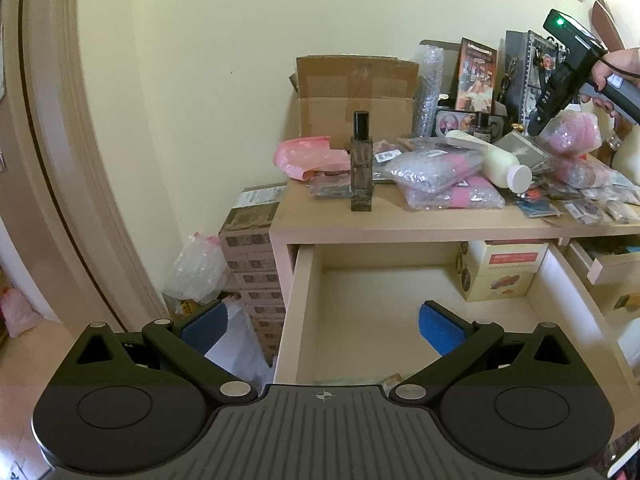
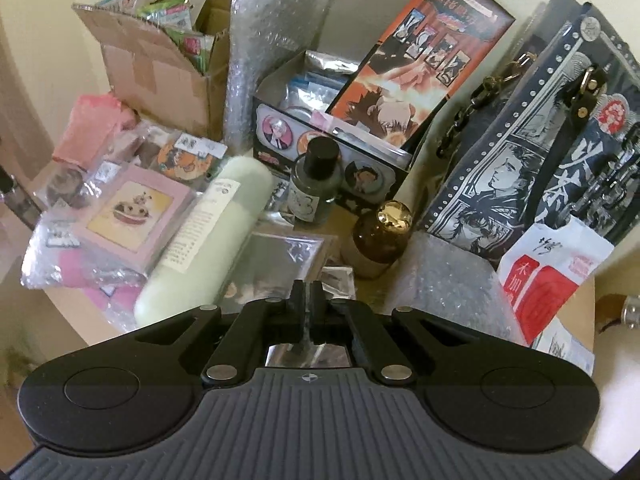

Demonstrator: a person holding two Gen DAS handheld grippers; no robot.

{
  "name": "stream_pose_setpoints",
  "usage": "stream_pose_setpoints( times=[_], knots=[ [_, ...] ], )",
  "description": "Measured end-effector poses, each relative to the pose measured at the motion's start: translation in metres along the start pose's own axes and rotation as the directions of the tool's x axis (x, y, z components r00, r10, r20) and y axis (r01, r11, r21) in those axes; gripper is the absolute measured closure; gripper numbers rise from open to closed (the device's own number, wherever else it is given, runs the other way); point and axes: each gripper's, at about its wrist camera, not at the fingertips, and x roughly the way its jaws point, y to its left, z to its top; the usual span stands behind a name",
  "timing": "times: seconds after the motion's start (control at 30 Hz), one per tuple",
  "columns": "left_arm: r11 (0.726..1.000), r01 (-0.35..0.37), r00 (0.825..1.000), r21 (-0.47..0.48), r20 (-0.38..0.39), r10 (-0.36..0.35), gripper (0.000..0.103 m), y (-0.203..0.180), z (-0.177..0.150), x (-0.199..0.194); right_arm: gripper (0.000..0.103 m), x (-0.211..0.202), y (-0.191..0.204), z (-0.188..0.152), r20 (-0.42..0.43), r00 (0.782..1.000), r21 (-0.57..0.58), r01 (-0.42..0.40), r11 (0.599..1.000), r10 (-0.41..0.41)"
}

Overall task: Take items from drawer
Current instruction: 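Lower the picture onto the dresser top and open the right gripper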

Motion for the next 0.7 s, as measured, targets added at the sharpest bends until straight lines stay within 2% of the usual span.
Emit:
stream_pose_setpoints(
  times=[0.07, 0.13, 0.17, 0.2, 0.37, 0.57, 0.63, 0.7],
  knots=[
    [1.0, 0.001, 1.0, 0.002, -0.002, -0.001, 0.0, 0.0, 0.0, 0.0, 0.093, -0.004, 0.004, 0.0, 0.011, 1.0, 0.016, 0.005, 1.0, -0.005],
    [1.0, 0.0, 1.0, 0.006, -0.001, 0.0, 0.0, -0.001, 0.001, 0.001, 0.075, -0.012, 0.012, -0.001, 0.054, 0.999, 0.03, 0.005, 1.0, -0.007],
    [1.0, 0.0, 1.0, 0.008, 0.0, 0.0, 0.0, -0.001, 0.001, 0.001, 0.062, -0.016, 0.015, -0.002, 0.081, 0.997, 0.04, 0.006, 0.999, -0.009],
    [1.0, 0.0, 1.0, 0.009, 0.001, 0.0, 0.0, -0.001, 0.002, 0.001, 0.055, -0.02, 0.017, -0.003, 0.105, 0.994, 0.061, 0.002, 0.998, -0.008],
    [1.0, 0.0, 1.0, 0.008, 0.009, -0.001, 0.0, -0.001, 0.005, 0.0, 0.053, -0.034, 0.026, -0.011, 0.186, 0.982, 0.153, -0.028, 0.988, -0.001],
    [0.999, 0.002, 1.0, 0.043, 0.027, -0.003, 0.0, -0.005, 0.006, -0.005, 0.052, -0.035, 0.034, -0.026, 0.216, 0.976, 0.227, -0.019, 0.974, -0.032],
    [0.999, 0.004, 1.0, 0.043, 0.028, -0.005, 0.0, -0.005, 0.007, -0.006, 0.045, -0.036, 0.037, -0.03, 0.226, 0.973, 0.229, -0.004, 0.973, -0.049],
    [0.999, 0.004, 1.0, 0.038, 0.027, -0.005, 0.0, -0.005, 0.007, -0.007, 0.034, -0.039, 0.039, -0.034, 0.244, 0.967, 0.242, 0.013, 0.97, -0.073]
  ],
)
